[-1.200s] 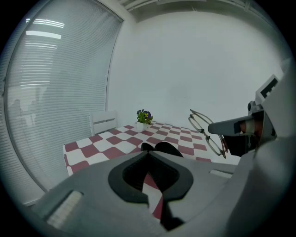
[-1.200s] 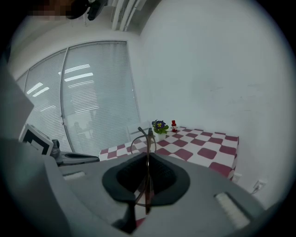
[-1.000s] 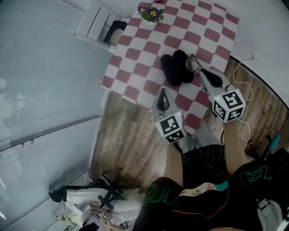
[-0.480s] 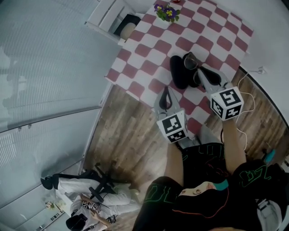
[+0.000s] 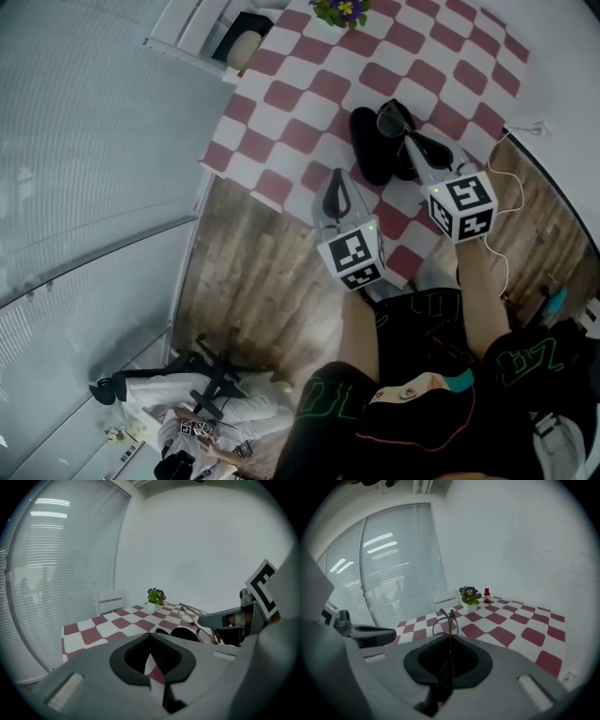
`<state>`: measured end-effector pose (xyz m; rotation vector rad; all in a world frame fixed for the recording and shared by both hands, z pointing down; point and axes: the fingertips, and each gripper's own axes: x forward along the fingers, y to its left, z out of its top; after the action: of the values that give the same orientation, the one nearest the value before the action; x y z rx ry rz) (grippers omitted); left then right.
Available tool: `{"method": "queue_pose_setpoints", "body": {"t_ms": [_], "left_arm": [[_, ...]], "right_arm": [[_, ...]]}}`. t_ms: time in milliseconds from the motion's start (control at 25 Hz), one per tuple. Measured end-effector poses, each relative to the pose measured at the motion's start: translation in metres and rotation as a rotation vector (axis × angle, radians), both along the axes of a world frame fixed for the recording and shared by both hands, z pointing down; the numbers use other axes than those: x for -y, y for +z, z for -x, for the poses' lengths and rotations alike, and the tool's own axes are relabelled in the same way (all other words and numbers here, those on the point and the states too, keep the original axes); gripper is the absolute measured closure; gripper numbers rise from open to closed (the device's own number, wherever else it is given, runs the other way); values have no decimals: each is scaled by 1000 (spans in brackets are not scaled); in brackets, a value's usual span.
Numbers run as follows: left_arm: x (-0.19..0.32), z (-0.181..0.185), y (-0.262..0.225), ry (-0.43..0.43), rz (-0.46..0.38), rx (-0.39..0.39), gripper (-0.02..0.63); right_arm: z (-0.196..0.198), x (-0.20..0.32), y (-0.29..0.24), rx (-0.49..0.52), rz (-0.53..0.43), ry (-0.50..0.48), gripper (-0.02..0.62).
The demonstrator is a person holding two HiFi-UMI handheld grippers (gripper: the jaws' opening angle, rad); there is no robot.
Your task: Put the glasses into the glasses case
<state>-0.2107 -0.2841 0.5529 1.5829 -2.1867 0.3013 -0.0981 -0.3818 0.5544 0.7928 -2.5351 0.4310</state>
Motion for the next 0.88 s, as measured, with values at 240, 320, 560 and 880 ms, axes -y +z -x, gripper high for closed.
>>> {"method": "queue_pose_setpoints", "body": {"t_ms": [240,320,560,880], "left_arm": [[20,17,7,34,19,-6,598],[24,19,12,53,31,-18,599],[36,23,25,110,52,-37,598],[42,27,34,144,63,-68,598]], "right_arm": [[4,6,23,-78,38,63,577],[3,8,30,-106,39,85,577],[1,14,46,-192,27,153,577],[2,18,62,-253,53,209,577]]}}
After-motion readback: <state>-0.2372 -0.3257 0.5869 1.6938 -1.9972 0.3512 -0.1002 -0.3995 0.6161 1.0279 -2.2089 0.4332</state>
